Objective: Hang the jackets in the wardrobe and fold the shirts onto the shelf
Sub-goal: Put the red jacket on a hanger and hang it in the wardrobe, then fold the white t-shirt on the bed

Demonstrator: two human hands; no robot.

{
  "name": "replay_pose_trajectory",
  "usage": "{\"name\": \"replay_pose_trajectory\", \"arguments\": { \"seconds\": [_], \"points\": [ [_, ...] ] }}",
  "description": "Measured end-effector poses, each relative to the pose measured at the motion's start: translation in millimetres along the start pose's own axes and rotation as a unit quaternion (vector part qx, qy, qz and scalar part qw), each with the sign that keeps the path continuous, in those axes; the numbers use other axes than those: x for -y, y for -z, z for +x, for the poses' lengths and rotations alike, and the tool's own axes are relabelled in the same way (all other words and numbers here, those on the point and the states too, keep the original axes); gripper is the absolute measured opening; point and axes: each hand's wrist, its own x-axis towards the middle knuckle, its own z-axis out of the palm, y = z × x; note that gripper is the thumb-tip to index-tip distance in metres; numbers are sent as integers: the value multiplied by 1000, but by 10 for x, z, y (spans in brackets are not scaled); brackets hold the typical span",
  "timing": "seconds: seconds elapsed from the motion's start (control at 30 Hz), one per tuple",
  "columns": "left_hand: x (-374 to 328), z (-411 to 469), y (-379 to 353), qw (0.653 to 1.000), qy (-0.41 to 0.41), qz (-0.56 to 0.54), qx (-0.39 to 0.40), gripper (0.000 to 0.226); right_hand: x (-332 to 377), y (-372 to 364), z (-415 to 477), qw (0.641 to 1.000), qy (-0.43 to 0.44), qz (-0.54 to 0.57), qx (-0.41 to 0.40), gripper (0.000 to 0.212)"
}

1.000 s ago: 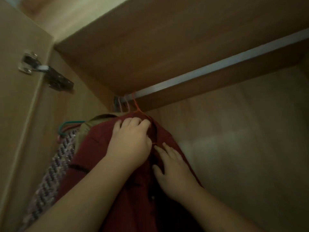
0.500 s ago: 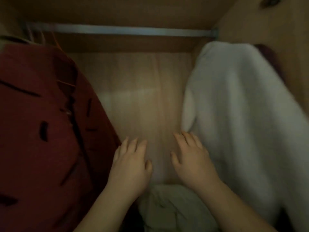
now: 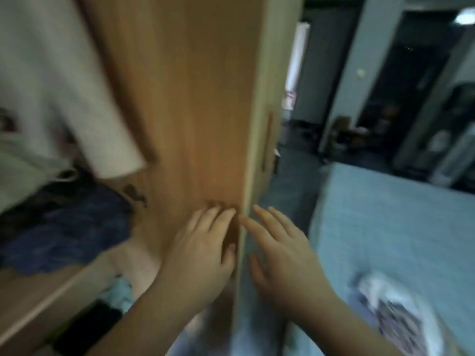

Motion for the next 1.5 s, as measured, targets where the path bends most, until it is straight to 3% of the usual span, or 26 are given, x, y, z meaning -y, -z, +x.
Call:
{"name": "replay_pose_trajectory", "arguments": {
  "seconds": [0.2, 0.33, 0.53, 0.67, 1.0, 1.2, 1.37, 1.5],
  "points": [
    [-1519, -246, -915, 978, -125, -54, 157, 70, -1088, 517, -1518, 970, -238, -45, -13, 62],
    [-2219, -300, -1285, 949, -246, -72, 182, 68, -1582, 765, -2294, 929, -361, -73, -31, 62],
    [-2809, -241, -2008, 920, -291, -118, 237, 60, -1939, 848, -3022, 880, -467, -84, -26, 64],
    [-3115, -191, -2538, 902, -292, -143, 283, 56, -2270, 805, -3321, 849, -523, -73, 16, 64],
    [-3705, 392, -3815, 876, -253, -162, 378, 58, -3671, 427, -3346, 820, -562, -23, 104, 59],
    [-4124, 906, -4564, 860, -208, -137, 445, 29, -4683, 244, -3294, 771, -617, 20, 157, 57],
    [-4456, 927, -5155, 834, -158, -135, 512, 37, -5236, 120, -3343, 727, -662, 85, 163, 55],
    [-4665, 826, -5576, 813, -97, -134, 559, 27, -5687, -94, -3444, 713, -659, 124, 203, 51]
  ]
}}
